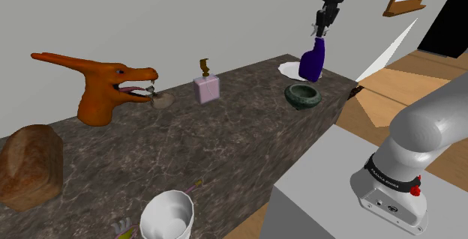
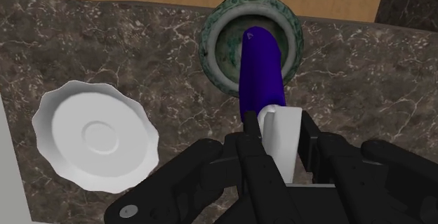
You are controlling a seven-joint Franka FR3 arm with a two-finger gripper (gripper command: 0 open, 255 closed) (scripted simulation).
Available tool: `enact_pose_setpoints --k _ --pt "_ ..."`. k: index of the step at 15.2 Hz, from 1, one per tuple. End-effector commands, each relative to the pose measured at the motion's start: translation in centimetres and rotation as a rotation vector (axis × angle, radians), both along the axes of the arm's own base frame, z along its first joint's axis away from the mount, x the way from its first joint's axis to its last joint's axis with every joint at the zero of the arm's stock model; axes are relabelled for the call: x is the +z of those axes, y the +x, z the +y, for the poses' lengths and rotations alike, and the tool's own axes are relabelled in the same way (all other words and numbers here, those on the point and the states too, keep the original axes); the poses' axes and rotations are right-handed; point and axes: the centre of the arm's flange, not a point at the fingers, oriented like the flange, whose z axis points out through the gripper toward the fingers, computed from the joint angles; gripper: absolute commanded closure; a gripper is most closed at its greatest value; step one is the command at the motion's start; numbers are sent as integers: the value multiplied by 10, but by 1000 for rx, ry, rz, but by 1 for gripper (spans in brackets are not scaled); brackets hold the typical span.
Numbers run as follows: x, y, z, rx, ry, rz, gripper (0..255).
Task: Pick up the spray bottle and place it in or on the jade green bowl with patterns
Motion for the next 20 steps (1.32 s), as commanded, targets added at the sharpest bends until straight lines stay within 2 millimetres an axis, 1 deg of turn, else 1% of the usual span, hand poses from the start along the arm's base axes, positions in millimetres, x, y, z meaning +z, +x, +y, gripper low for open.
enact_pose_setpoints --k 1,11,18,19,20 --pt "-11 -1 0 0 0 -1 255" --pt "-65 -1 0 0 0 -1 255" --pt "-65 -1 0 0 0 -1 255" --pt "-65 -1 0 0 0 -1 0" --pt "-65 -1 0 0 0 -1 0"
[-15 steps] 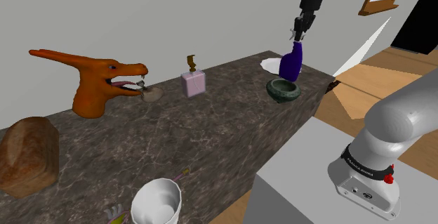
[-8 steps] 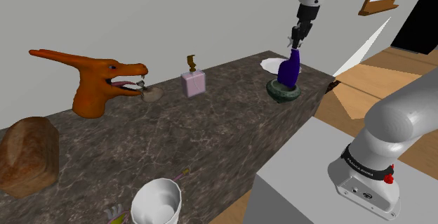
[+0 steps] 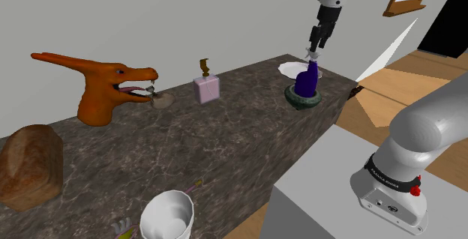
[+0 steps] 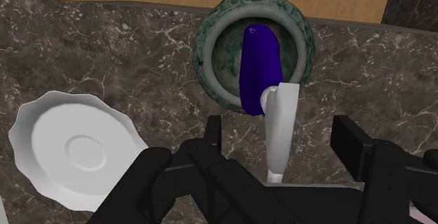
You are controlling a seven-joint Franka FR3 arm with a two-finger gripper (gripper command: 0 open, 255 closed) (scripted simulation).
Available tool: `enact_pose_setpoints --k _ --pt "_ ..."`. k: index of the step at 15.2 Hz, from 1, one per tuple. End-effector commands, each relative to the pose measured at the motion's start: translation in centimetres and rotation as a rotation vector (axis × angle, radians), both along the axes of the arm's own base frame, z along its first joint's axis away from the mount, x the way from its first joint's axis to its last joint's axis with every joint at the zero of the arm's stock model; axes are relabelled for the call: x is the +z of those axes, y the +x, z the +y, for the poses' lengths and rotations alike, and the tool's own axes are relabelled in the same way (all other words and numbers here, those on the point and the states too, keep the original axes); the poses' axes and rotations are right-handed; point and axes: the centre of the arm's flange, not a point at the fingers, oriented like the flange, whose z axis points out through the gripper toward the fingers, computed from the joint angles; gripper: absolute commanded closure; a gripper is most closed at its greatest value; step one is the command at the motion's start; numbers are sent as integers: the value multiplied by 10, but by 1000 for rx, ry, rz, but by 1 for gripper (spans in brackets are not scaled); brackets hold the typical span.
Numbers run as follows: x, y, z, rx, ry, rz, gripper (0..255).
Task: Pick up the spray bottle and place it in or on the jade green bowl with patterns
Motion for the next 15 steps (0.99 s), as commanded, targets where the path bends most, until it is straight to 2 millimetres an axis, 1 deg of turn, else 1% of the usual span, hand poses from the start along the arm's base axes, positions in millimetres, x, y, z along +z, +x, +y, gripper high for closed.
enact_pose_setpoints --k 1,4,7,8,15 --pt "0 0 0 0 0 0 0" --pt "0 0 0 0 0 0 0" --pt "40 -2 0 0 0 0 0" --pt "50 -2 0 0 0 0 0" --pt "50 -2 0 0 0 0 0"
